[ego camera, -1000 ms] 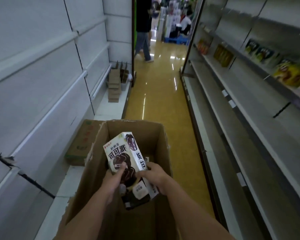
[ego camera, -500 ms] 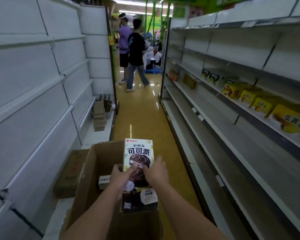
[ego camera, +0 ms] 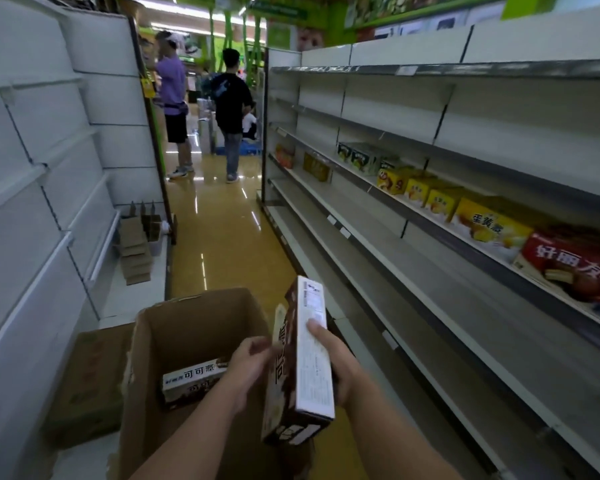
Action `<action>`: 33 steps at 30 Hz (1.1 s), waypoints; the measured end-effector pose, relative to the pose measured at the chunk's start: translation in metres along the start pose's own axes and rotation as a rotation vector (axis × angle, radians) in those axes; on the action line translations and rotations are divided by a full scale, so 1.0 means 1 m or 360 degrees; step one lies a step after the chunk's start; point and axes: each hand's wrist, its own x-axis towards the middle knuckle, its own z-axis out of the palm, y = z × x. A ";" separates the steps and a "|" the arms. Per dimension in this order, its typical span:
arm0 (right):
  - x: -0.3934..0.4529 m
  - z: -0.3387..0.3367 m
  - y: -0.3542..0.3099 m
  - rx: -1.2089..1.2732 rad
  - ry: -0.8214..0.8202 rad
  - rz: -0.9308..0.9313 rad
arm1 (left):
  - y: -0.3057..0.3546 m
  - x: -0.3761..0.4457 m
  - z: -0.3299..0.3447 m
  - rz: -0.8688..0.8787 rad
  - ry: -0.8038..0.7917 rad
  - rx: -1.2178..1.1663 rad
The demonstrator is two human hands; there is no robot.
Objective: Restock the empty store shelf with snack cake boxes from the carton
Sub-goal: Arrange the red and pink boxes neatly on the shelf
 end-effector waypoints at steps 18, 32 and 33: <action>-0.151 -0.092 -0.021 -0.1208 0.1388 -0.0078 | 0.019 -0.015 0.123 0.0287 -0.1074 0.0898; -0.372 -0.231 0.044 0.0346 0.1820 -0.0688 | -0.012 -0.095 0.316 0.0091 -0.1034 0.0604; -0.389 -0.239 0.050 0.0415 0.1868 -0.0742 | -0.018 -0.104 0.329 -0.0089 -0.1199 0.0549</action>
